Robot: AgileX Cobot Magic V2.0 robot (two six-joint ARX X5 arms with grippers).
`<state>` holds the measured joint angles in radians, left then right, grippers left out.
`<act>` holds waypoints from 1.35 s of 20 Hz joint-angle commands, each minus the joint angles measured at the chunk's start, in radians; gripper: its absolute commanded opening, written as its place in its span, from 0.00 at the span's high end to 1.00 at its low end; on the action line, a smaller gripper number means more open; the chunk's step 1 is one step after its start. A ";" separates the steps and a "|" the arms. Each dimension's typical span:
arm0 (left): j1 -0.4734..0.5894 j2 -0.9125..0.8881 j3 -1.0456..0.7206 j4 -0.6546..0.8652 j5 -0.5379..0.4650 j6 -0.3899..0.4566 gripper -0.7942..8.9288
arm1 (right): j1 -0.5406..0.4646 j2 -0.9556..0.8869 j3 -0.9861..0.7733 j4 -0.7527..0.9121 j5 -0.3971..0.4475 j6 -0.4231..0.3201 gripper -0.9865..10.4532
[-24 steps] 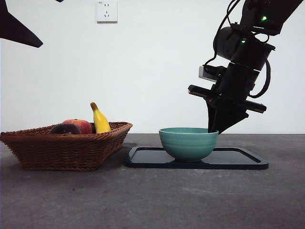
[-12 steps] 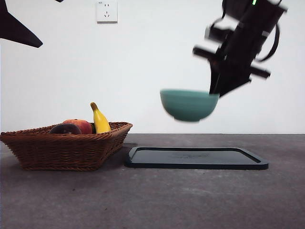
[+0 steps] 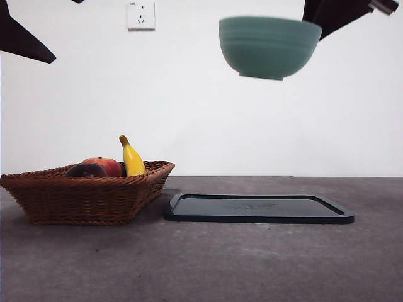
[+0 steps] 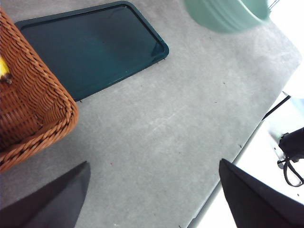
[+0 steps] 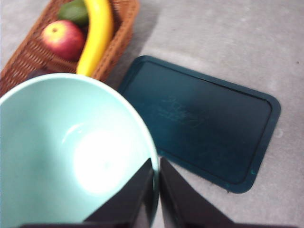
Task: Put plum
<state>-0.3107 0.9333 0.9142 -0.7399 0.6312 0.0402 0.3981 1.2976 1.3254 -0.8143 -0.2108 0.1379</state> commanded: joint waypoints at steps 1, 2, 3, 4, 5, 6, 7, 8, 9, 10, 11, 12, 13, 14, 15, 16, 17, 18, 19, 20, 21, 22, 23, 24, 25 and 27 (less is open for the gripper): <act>-0.004 0.006 0.010 0.002 0.005 0.019 0.47 | 0.041 -0.034 -0.059 0.014 0.014 -0.011 0.90; -0.004 0.006 0.010 0.002 0.005 0.019 0.47 | 0.058 -0.051 -0.101 0.029 0.014 -0.011 0.90; -0.004 0.006 0.010 0.002 0.005 0.019 0.47 | 0.071 -0.063 -0.140 0.042 0.023 -0.008 0.90; -0.004 0.006 0.010 0.002 0.005 0.019 0.47 | 0.091 -0.072 -0.190 0.066 0.031 -0.005 0.90; -0.004 0.006 0.010 0.002 0.005 0.019 0.47 | 0.105 -0.072 -0.226 0.085 0.030 0.005 0.90; -0.004 0.006 0.010 0.001 0.005 0.019 0.47 | 0.122 -0.071 -0.270 0.114 0.029 0.010 0.90; -0.004 0.006 0.010 0.000 0.005 0.019 0.47 | 0.135 -0.069 -0.309 0.146 0.030 0.014 0.90; -0.004 0.006 0.010 -0.001 0.005 0.019 0.47 | 0.148 -0.069 -0.351 0.189 0.030 0.029 0.90; -0.004 0.006 0.010 -0.001 0.005 0.019 0.47 | 0.160 -0.069 -0.394 0.232 0.030 0.043 0.90; -0.004 0.006 0.010 -0.001 0.005 0.019 0.47 | 0.168 -0.069 -0.425 0.260 0.030 0.051 0.90; -0.004 0.006 0.010 -0.001 0.005 0.019 0.47 | 0.174 -0.067 -0.457 0.286 0.030 0.063 0.90; -0.004 0.006 0.010 -0.001 0.005 0.019 0.47 | 0.180 -0.063 -0.485 0.307 0.029 0.069 0.90; -0.004 0.006 0.010 -0.001 0.005 0.019 0.47 | 0.186 -0.056 -0.509 0.321 0.032 0.072 0.90; -0.004 0.006 0.010 -0.001 0.005 0.019 0.47 | 0.191 -0.047 -0.529 0.330 0.032 0.072 0.90; -0.004 0.006 0.010 -0.001 0.005 0.019 0.47 | 0.196 -0.037 -0.546 0.348 0.032 0.073 0.90; -0.004 0.006 0.010 -0.002 0.005 0.019 0.47 | 0.201 -0.029 -0.564 0.370 0.032 0.080 0.90; -0.004 0.006 0.010 -0.002 0.005 0.019 0.47 | 0.205 -0.018 -0.577 0.389 0.034 0.088 0.90; -0.004 0.006 0.010 -0.002 0.005 0.019 0.47 | 0.209 -0.008 -0.585 0.404 0.042 0.090 0.90; -0.004 0.006 0.010 -0.002 0.005 0.019 0.47 | 0.212 0.003 -0.589 0.412 0.052 0.090 0.90; -0.004 0.006 0.010 -0.002 0.005 0.019 0.47 | 0.216 0.015 -0.589 0.414 0.065 0.090 0.90; -0.004 0.006 0.010 -0.002 0.005 0.019 0.47 | 0.217 0.024 -0.589 0.418 0.065 0.090 0.90; -0.004 0.006 0.010 -0.002 0.005 0.019 0.47 | 0.220 0.033 -0.589 0.425 0.065 0.090 0.90; -0.004 0.006 0.010 -0.002 0.005 0.019 0.47 | 0.220 0.042 -0.589 0.426 0.066 0.090 0.90; -0.004 0.006 0.010 -0.002 0.005 0.019 0.47 | 0.221 0.050 -0.589 0.427 0.065 0.090 0.90; -0.004 0.006 0.010 -0.002 0.005 0.019 0.47 | 0.222 0.058 -0.589 0.425 0.065 0.090 0.90; -0.004 0.006 0.010 -0.003 0.005 0.019 0.47 | 0.222 0.070 -0.590 0.422 0.066 0.090 0.90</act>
<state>-0.3107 0.9333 0.9142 -0.7490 0.6312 0.0433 0.6094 1.3518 0.7303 -0.3988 -0.1490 0.2172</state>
